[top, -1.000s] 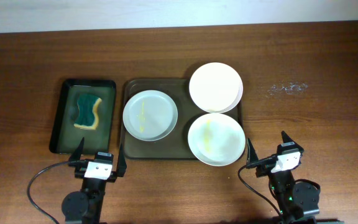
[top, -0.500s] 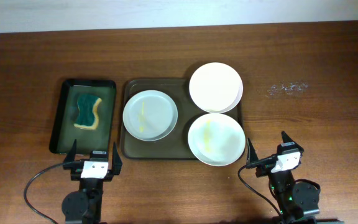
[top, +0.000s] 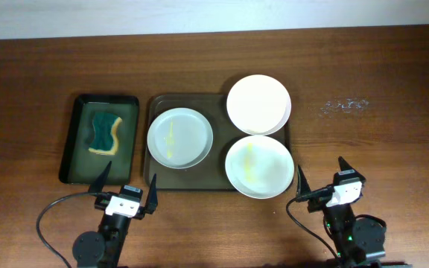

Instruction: Clean dirty plates on tray and stack at the side

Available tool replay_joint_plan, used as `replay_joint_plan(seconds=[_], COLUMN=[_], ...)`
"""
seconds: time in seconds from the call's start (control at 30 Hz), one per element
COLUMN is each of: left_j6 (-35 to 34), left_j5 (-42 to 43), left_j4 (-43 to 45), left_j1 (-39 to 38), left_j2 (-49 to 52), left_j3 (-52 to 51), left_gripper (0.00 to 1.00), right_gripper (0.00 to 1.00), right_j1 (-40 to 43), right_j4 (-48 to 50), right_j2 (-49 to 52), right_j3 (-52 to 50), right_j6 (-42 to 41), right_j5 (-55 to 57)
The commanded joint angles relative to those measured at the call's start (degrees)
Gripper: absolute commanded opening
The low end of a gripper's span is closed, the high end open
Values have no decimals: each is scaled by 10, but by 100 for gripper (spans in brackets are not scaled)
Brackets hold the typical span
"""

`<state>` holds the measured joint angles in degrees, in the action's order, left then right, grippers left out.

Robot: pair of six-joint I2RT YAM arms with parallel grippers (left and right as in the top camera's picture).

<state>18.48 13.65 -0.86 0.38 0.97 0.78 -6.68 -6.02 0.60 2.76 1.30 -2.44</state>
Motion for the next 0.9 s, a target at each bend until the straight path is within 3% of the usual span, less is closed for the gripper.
replay_joint_plan(seconds=[0.0, 0.23, 0.33, 0.5, 0.77, 0.87], left_j6=[2, 3, 3, 9, 26, 26], left_j5=[16, 17, 42, 47, 58, 61], left_j4=[3, -5, -47, -284, -676, -691], left_j1=[-2, -2, -2, -2, -2, -2], left_j2=[35, 189, 296, 521, 834, 865], left_j3=[44, 168, 271, 542, 954, 983], left_gripper=[99, 99, 99, 99, 99, 99], right_gripper=[98, 99, 98, 99, 98, 98], right_j1=[3, 3, 3, 3, 3, 3], right_j4=[-29, -73, -154, -313, -522, -515], right_j2=[9, 109, 204, 360, 600, 657], right_j3=[79, 196, 309, 508, 743, 762], right_j6=[-5, -4, -4, -4, -4, -7], right_j5=[-3, -3, -3, -3, -21, -70])
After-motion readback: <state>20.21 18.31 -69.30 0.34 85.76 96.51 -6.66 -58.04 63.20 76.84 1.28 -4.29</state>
